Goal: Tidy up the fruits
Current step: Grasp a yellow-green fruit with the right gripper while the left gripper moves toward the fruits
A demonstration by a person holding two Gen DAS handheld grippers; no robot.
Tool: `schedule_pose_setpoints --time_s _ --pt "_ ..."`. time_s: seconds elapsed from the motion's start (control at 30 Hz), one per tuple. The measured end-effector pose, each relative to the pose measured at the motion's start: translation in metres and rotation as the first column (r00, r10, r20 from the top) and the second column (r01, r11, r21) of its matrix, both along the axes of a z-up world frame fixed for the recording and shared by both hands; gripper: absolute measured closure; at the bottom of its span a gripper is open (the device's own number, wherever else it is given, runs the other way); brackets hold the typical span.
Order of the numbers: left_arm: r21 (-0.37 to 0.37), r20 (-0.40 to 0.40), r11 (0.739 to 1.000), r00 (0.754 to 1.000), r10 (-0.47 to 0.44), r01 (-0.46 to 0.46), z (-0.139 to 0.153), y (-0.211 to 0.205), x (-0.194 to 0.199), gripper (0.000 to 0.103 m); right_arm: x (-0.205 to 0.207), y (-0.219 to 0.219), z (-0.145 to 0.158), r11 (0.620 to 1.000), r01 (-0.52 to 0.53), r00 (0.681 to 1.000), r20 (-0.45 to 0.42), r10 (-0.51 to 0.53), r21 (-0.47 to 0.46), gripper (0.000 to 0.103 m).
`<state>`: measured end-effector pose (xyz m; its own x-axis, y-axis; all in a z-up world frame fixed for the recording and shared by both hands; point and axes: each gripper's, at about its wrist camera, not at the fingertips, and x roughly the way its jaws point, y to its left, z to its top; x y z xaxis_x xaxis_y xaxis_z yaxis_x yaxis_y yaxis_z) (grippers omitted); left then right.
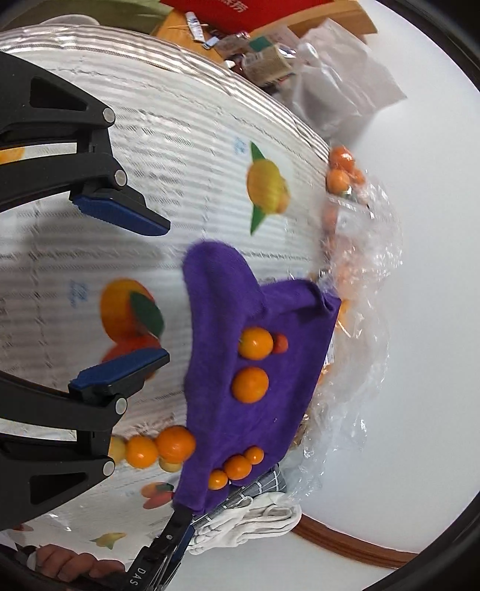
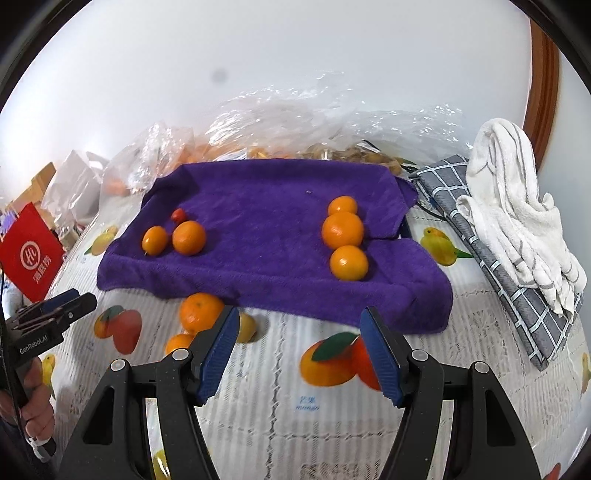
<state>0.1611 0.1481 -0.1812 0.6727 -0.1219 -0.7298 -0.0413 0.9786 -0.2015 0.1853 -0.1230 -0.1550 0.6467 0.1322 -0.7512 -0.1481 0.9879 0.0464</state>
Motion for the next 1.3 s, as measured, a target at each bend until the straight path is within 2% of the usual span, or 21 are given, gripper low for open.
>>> schedule_pose_setpoints --time_s 0.17,0.23,0.37,0.5,0.57,0.63,0.83,1.07,1.1,1.17,1.3 --pt "-0.041 0.029 0.999 0.999 0.019 -0.018 -0.005 0.014 -0.013 0.042 -0.005 0.010 -0.008 1.000 -0.011 1.000 -0.022 0.011 0.003 0.036" --pt "-0.081 0.032 0.996 0.999 0.035 -0.032 -0.006 0.021 -0.015 0.042 -0.006 0.015 -0.010 1.000 -0.015 1.000 -0.027 0.015 0.008 0.036" --pt "-0.117 0.054 0.992 0.997 0.060 -0.054 -0.005 0.027 -0.018 0.043 -0.007 0.026 -0.012 0.999 -0.042 0.999 -0.012 0.043 0.010 0.036" --pt "-0.106 0.067 0.992 0.995 0.076 -0.068 -0.004 0.027 -0.019 0.043 -0.003 0.034 -0.018 0.998 -0.060 0.998 -0.005 0.060 -0.007 0.040" --pt "-0.115 0.068 0.991 0.995 0.074 -0.066 -0.004 0.027 -0.018 0.042 0.001 0.033 -0.023 0.997 -0.065 0.998 -0.016 0.065 -0.029 0.057" --pt "-0.119 0.071 0.991 0.995 0.071 -0.063 -0.004 0.027 -0.018 0.043 0.004 0.031 -0.029 0.997 -0.079 0.996 -0.034 0.078 -0.014 0.064" --pt "-0.055 0.083 0.997 0.995 0.063 -0.059 -0.004 0.017 -0.016 0.043 0.012 0.038 -0.044 0.993 -0.115 0.991 -0.067 0.113 -0.033 0.064" --pt "-0.038 0.075 0.999 0.997 0.028 -0.025 -0.005 0.012 -0.013 0.042 0.027 0.042 -0.057 0.990 -0.129 0.989 -0.084 0.125 -0.050 0.064" --pt "-0.036 0.076 0.999 0.997 0.026 -0.024 -0.005 0.012 -0.013 0.042 0.027 0.042 -0.057 0.990 -0.131 0.989 -0.076 0.127 -0.047 0.065" --pt "-0.037 0.080 0.999 0.997 0.020 -0.017 -0.005 0.011 -0.014 0.042 0.028 0.040 -0.056 0.990 -0.135 0.989 -0.071 0.132 -0.043 0.077" --pt "-0.032 0.078 0.999 0.997 0.008 -0.005 -0.005 0.009 -0.013 0.042 0.022 0.024 -0.053 0.993 -0.115 0.992 -0.058 0.114 -0.009 0.077"
